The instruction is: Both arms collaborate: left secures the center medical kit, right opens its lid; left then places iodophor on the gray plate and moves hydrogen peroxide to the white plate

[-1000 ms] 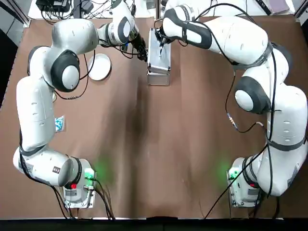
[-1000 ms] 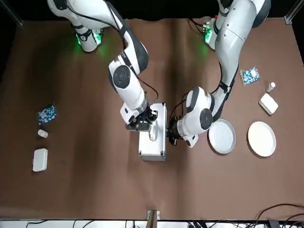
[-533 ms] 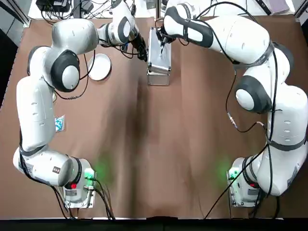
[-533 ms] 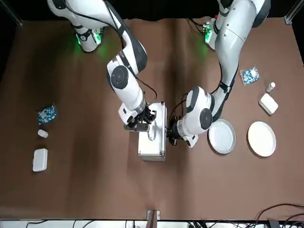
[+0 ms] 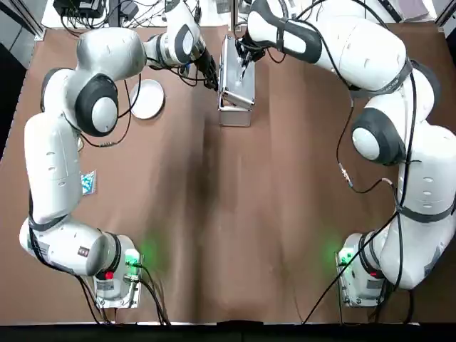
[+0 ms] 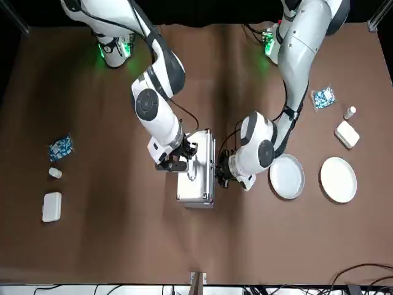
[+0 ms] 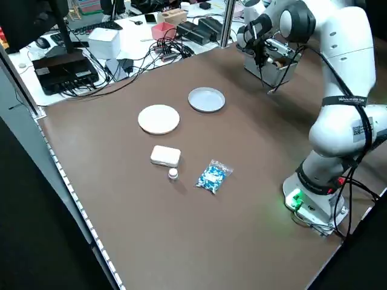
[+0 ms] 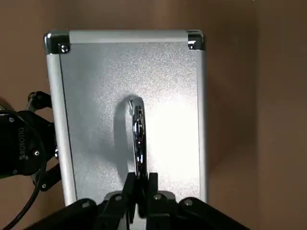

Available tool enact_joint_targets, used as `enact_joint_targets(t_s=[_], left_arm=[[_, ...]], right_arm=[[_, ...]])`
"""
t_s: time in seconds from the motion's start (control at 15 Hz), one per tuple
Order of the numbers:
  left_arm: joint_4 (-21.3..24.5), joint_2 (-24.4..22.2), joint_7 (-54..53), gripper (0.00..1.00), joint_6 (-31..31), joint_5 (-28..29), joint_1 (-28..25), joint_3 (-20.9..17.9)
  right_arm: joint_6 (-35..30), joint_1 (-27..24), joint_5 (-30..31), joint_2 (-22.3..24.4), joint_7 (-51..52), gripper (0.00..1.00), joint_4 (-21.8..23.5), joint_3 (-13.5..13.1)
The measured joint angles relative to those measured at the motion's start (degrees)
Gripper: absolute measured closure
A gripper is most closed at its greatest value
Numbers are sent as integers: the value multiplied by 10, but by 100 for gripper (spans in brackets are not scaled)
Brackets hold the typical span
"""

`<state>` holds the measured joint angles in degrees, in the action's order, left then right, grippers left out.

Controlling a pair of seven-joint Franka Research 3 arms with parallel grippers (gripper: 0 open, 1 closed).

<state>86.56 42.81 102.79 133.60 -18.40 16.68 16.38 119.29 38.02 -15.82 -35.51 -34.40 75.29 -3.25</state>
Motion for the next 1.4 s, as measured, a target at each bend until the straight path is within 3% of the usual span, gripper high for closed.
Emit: enact_joint_targets(t_s=[0.6, 1.13, 1.4], left_arm=[[-1, 0, 0, 70, 0, 0, 0, 0], [-1, 0, 0, 70, 0, 0, 0, -1], [-1, 0, 0, 70, 0, 0, 0, -1]], right_arm=[[-38, -20, -1, 13, 11, 87, 0, 2], [-110, -60, 1, 29, 49, 87, 12, -3], [-110, -68, -4, 31, 59, 87, 17, 0]])
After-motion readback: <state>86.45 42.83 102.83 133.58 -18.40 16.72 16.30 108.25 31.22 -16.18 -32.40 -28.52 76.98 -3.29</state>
